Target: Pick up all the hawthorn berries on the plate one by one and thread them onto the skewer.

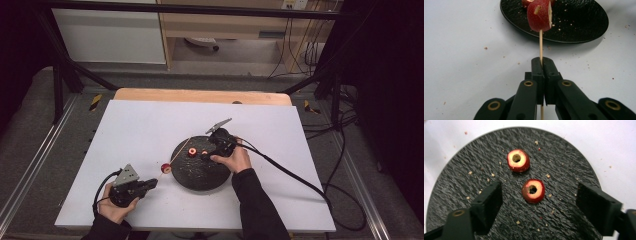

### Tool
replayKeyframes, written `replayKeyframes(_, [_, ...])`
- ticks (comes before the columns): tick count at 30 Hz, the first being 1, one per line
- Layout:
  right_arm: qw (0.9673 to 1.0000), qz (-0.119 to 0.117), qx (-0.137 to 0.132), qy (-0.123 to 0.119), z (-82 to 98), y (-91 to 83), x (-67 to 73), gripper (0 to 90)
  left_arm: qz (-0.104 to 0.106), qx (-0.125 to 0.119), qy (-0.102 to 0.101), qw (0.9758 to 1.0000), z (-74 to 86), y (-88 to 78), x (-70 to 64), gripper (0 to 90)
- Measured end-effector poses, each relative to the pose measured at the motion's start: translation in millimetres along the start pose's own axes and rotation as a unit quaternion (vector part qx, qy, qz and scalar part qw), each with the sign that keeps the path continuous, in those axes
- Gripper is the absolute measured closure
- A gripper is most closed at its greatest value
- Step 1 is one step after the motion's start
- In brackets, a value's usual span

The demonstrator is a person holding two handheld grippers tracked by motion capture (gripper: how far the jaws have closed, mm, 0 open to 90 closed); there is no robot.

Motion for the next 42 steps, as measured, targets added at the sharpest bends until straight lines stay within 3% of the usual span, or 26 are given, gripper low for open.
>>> replayKeyframes(12, [0.9963,-0.04,0.065,-0.041,-9.1,19.6,-2.8,42.6,-0.004,0.003,0.005,1.0,-0.8,-0.1,0.3,88.5])
replayKeyframes(22, [0.9939,-0.048,0.091,-0.037,-9.0,25.8,-3.8,54.6,-0.004,0.006,0.006,1.0,-0.1,1.3,-0.8,88.4])
replayKeyframes(28, [0.9938,-0.054,0.092,-0.032,-8.7,26.8,-3.4,61.4,-0.005,0.006,0.005,1.0,-0.1,1.3,-0.6,88.4])
replayKeyframes(35, [0.9943,-0.052,0.09,-0.024,-8.7,27.3,-4.0,62.0,-0.008,0.005,0.004,0.9999,-0.1,1.2,0.3,88.5])
replayKeyframes(42, [0.9959,-0.049,0.075,-0.013,-12.6,17.1,-2.6,62.1,-0.008,0.005,0.002,1.0,-0.1,0.6,0.1,88.4])
Point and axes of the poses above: each handheld gripper's, and its own axes: y roughly forward along the jaws, z roughly out of its underside, x roughly to its left, the point moved 6 cm from there along y, roughly forward along the jaws, and after that the axes turned 13 degrees about -y, right-handed, at the moved point
